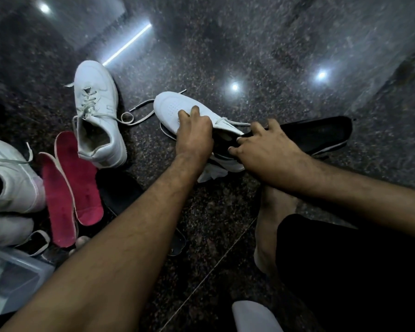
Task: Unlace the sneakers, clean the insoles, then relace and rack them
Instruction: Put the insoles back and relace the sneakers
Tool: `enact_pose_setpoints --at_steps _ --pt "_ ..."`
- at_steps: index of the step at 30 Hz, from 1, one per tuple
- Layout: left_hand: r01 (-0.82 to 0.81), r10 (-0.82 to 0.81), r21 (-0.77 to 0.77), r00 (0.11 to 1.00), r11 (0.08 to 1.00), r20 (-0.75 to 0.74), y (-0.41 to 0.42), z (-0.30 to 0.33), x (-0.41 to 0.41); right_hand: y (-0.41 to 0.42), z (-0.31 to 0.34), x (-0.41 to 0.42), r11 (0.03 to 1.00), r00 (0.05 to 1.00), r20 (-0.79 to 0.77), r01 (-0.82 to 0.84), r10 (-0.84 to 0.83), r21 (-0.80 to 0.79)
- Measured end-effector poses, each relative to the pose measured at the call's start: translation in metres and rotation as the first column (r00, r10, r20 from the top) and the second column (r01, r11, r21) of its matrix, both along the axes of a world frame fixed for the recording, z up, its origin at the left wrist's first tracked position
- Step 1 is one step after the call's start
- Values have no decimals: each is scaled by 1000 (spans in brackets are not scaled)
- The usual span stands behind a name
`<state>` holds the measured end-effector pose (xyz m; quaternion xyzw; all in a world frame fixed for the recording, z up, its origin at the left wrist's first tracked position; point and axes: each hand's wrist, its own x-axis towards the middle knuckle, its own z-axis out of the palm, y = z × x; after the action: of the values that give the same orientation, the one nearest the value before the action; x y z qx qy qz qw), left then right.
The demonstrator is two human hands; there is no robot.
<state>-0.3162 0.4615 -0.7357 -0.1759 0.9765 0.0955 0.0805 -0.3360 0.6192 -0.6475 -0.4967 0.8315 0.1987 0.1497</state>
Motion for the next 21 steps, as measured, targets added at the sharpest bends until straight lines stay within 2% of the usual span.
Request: enact_pose_setpoints --at_steps 6,12,15,18,21 --pt "120 -122 37 992 992 44 -16 19 -7 -24 -6 6 990 987 82 137 -139 39" --pt "108 -121 155 990 982 78 -28 29 -9 -32 -25 13 987 986 76 155 -151 -50" --pt "103 -115 175 991 979 64 -28 28 -11 -33 -33 10 982 972 168 178 -165 -66" --pt "93 -111 207 991 974 76 -30 23 -10 -43 -38 -3 985 948 275 171 -162 -8" --pt "96 -116 234 991 968 73 -32 20 -11 -52 -31 -10 979 940 285 204 -190 -19"
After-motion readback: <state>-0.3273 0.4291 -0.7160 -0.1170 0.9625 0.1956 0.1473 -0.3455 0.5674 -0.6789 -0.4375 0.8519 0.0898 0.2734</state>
